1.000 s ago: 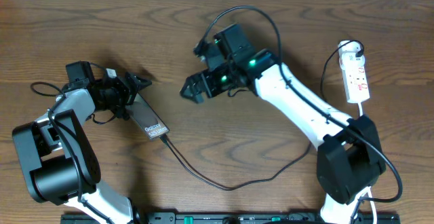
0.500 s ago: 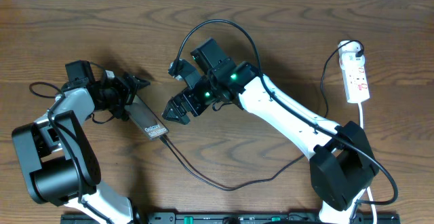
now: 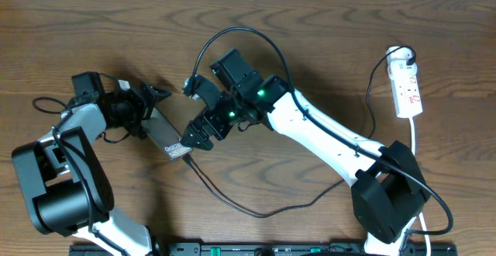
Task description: Plug charger to phone and switch on socket
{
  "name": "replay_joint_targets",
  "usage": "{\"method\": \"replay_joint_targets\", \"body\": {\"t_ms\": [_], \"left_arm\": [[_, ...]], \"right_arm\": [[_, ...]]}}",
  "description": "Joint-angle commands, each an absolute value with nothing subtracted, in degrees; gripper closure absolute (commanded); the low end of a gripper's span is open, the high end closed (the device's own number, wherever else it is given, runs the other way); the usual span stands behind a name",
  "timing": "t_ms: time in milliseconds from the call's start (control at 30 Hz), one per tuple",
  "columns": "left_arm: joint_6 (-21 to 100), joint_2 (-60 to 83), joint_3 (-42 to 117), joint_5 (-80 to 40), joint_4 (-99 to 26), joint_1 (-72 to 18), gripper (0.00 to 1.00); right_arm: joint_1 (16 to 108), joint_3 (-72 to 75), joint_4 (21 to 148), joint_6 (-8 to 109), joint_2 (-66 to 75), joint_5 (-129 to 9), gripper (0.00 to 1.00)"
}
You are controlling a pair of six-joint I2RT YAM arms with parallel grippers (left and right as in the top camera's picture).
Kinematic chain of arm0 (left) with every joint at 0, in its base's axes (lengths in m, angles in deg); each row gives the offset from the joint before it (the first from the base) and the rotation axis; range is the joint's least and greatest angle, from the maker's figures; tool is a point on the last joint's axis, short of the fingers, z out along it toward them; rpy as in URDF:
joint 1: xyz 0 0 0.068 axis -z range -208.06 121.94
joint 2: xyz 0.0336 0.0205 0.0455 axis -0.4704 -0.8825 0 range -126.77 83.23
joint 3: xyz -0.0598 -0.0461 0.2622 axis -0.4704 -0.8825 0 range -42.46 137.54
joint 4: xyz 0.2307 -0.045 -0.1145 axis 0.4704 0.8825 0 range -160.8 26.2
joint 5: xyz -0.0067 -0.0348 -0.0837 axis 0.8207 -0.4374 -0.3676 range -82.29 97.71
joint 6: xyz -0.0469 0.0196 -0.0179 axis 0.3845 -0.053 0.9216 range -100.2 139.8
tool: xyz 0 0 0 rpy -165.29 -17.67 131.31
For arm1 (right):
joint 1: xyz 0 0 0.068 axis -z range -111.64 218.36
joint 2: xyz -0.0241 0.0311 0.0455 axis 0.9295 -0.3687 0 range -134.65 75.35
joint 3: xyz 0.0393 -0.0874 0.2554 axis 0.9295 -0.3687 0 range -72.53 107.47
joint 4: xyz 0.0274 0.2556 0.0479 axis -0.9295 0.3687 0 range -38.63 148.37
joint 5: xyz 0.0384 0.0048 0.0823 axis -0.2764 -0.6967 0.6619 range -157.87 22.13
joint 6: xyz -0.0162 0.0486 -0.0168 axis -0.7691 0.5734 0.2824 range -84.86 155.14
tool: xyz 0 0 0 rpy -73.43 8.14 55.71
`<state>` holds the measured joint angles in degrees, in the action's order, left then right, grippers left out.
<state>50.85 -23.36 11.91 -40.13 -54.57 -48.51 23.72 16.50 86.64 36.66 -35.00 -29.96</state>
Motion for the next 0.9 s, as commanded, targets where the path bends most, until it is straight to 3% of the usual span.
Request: {"method": "replay_joint_targets", "body": {"t_ms": [0,233,567,867], "left_arm": [[43.53,-30.63,7.43,-30.25,-56.43,-48.44,0.03],[41.23,-30.63,7.43,-34.42,-58.09,-48.44,0.0],[51.94,-30.63,7.43,-17.87,-51.27,-48.44,0.0],[52.91,-30.63,7.43,-18.33,-50.96,-48.42,0.0]], "right_arm": [[23.3,16.15,86.53,34.58,-35.56,-28.87,0.01],[22.91,16.15,86.42,34.17,-35.56,-28.47,0.01],[22.89,16.15,86.07,34.21,-35.59,-28.49,0.01],[21.8,16.15,84.47,34.87,-36.42,-28.41,0.01]]}}
